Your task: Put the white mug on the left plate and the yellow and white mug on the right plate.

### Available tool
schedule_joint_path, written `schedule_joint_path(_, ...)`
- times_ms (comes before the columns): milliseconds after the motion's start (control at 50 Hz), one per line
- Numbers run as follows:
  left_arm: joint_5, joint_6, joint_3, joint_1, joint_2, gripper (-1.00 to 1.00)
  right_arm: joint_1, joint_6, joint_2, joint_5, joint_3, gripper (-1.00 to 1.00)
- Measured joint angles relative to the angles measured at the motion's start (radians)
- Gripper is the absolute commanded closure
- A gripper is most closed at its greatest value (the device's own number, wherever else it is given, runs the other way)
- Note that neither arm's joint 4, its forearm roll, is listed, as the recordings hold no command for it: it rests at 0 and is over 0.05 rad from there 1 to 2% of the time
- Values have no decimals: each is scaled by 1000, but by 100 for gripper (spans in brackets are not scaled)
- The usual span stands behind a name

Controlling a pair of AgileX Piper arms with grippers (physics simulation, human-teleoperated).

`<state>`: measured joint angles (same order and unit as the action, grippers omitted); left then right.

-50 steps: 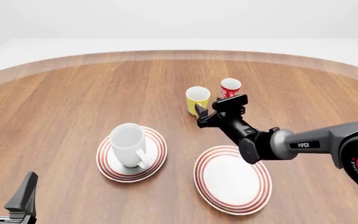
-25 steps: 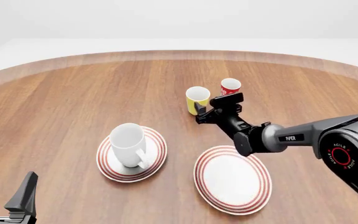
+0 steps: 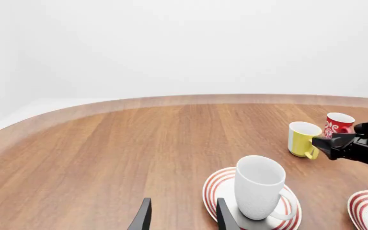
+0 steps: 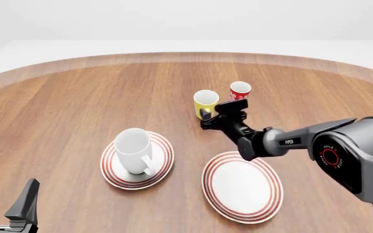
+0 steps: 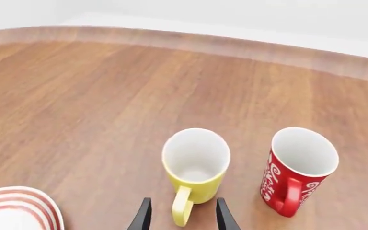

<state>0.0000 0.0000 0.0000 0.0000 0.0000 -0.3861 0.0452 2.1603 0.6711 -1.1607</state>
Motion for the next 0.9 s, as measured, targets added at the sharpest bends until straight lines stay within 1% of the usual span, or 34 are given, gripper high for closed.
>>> schedule_joint_path(900, 0, 0, 0, 0, 0, -100, -7, 37, 151, -64, -138, -100)
